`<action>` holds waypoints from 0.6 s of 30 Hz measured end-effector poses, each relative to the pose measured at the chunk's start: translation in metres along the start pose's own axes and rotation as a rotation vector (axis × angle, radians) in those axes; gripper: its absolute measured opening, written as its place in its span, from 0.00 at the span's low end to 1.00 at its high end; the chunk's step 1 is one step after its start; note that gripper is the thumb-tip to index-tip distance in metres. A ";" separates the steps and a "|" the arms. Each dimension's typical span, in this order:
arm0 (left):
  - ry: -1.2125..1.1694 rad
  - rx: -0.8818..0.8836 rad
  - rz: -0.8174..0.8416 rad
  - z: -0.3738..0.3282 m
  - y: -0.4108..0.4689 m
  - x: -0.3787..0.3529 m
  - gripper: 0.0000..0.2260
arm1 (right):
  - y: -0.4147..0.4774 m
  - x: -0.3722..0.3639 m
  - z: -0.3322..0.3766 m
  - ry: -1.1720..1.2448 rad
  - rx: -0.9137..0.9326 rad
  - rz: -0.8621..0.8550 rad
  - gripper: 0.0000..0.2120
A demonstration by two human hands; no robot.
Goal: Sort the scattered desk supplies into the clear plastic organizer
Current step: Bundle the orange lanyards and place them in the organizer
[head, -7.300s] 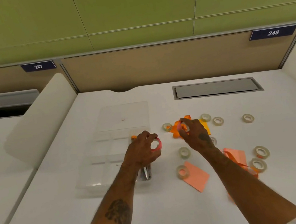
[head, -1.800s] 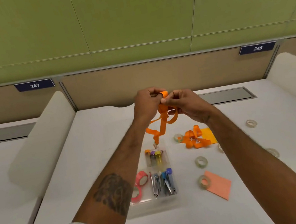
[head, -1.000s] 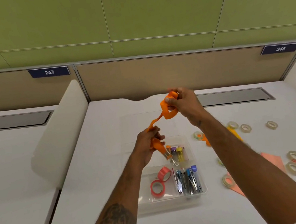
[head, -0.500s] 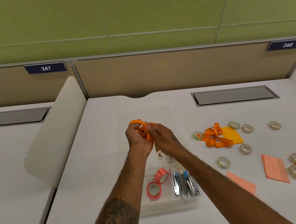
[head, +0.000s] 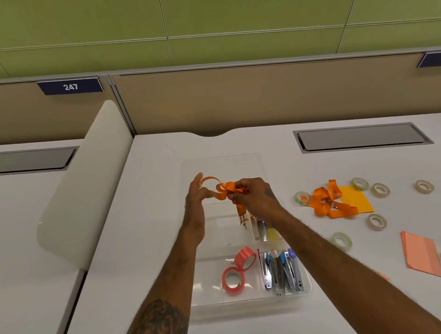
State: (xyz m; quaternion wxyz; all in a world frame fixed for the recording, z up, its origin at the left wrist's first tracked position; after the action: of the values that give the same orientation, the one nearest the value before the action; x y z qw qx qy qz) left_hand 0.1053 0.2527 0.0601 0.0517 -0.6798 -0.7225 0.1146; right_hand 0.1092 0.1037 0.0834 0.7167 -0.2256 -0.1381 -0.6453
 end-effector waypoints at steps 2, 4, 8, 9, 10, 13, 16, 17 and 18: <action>0.165 -0.026 -0.126 0.013 0.008 0.017 0.26 | 0.002 -0.005 -0.007 0.018 -0.038 -0.014 0.11; 0.560 -0.056 -0.206 0.031 0.019 0.034 0.23 | 0.004 -0.015 -0.014 0.024 -0.082 -0.009 0.10; 1.279 -0.160 -0.080 0.064 0.026 0.050 0.30 | 0.008 -0.035 -0.026 -0.108 -0.124 -0.007 0.10; 1.366 -0.165 -0.052 0.069 0.026 0.052 0.31 | 0.009 -0.038 -0.030 -0.158 -0.137 -0.015 0.11; 1.433 -0.162 -0.030 0.074 0.026 0.053 0.32 | 0.009 -0.041 -0.034 -0.204 -0.160 -0.029 0.10; 1.534 -0.199 0.004 0.086 0.023 0.054 0.38 | 0.006 -0.045 -0.043 -0.438 -0.233 -0.090 0.10; 1.572 -0.199 0.039 0.095 0.023 0.055 0.39 | -0.004 -0.047 -0.047 -0.744 -0.137 -0.148 0.10; 1.572 -0.200 0.041 0.097 0.023 0.056 0.36 | -0.005 -0.048 -0.050 -0.782 -0.091 -0.146 0.10; 1.572 -0.199 0.042 0.099 0.024 0.057 0.34 | -0.005 -0.050 -0.053 -0.811 -0.063 -0.123 0.11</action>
State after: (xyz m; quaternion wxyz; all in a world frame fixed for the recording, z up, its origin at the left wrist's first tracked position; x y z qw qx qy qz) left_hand 0.1019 0.3009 -0.0465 0.4836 -0.5765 -0.4681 -0.4633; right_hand 0.0923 0.1199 0.0137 0.5569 -0.4748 -0.4030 -0.5496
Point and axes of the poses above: each hand's wrist, its own y-axis towards the middle knuckle, its own x-axis out of the back of the hand, z = x × y, the point moved 3 cm from there along y, towards the middle knuckle, and after that the axes turned 3 degrees about z, right-handed, at the moved point
